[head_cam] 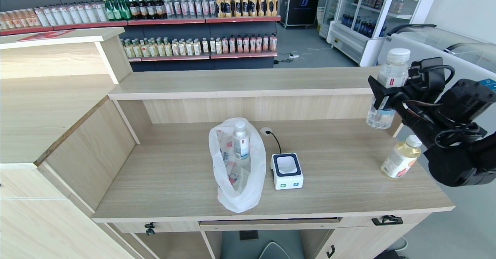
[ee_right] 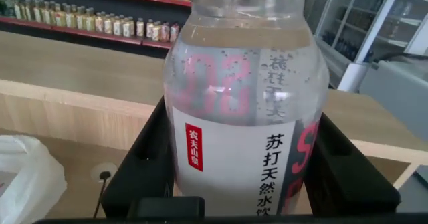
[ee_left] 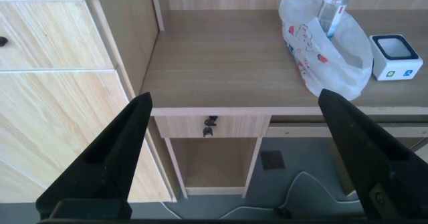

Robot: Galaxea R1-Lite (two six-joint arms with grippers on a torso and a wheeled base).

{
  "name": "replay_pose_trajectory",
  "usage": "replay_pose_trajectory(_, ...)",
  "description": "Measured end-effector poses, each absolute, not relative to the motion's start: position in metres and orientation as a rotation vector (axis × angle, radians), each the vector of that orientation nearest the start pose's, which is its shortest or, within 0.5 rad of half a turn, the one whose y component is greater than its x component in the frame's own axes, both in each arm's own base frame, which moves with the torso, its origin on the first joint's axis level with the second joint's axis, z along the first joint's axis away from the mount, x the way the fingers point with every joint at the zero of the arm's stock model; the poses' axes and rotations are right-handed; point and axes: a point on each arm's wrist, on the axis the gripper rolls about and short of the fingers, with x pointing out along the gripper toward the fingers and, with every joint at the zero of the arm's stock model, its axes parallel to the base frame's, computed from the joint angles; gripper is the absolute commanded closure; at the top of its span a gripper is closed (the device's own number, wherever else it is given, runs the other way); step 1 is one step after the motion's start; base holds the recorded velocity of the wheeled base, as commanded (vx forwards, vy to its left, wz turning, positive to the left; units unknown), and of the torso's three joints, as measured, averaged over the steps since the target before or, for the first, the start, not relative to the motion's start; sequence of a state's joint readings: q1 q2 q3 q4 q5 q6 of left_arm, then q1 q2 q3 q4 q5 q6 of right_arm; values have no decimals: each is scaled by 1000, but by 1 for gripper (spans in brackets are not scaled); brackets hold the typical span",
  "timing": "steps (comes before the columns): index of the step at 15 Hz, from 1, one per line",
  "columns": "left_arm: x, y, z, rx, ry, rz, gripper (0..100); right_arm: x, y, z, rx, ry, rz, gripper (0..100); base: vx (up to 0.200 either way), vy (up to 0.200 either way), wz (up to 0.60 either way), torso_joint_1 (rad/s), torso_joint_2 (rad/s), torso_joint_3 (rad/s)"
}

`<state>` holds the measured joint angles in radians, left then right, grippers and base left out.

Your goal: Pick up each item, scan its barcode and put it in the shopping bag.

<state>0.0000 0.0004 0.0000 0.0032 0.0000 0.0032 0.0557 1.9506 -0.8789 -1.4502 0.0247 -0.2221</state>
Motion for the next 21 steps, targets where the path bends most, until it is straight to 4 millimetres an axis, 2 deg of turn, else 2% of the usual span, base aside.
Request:
replay_pose_trajectory(4, -23, 0, 75, 3, 3, 0, 0, 353, 22, 200, -294, -349, 8, 100, 0, 0, 0, 0, 0, 0)
replay_pose_trajectory(8, -23, 0, 75, 3, 4, -1, 0, 352, 27, 197, -315, -337, 89, 100, 0, 0, 600, 1, 6, 1)
replay_pose_trajectory(12, -23, 0, 75, 3, 3, 0, 0, 351, 47, 194, -327, -328, 154, 100, 0, 0, 600, 2, 2, 2)
replay_pose_trajectory(14, -23, 0, 75, 3, 4, 0, 0, 349, 59, 193, -309, -337, 252, 100, 0, 0, 300, 1, -1, 4)
replay_pose_trajectory(17, -23, 0, 75, 3, 4, 0, 0, 349, 74, 181, -189, -297, 589, 100, 0, 0, 0, 0, 0, 0)
replay_pose_trajectory(19, -23, 0, 75, 3, 3, 1, 0, 354, 78, 168, -106, -239, 677, 100, 0, 0, 0, 0, 0, 0)
replay_pose_trajectory(21, -23, 0, 75, 3, 4, -1, 0, 363, 83, 146, -82, -179, 717, 100, 0, 0, 0, 0, 0, 0)
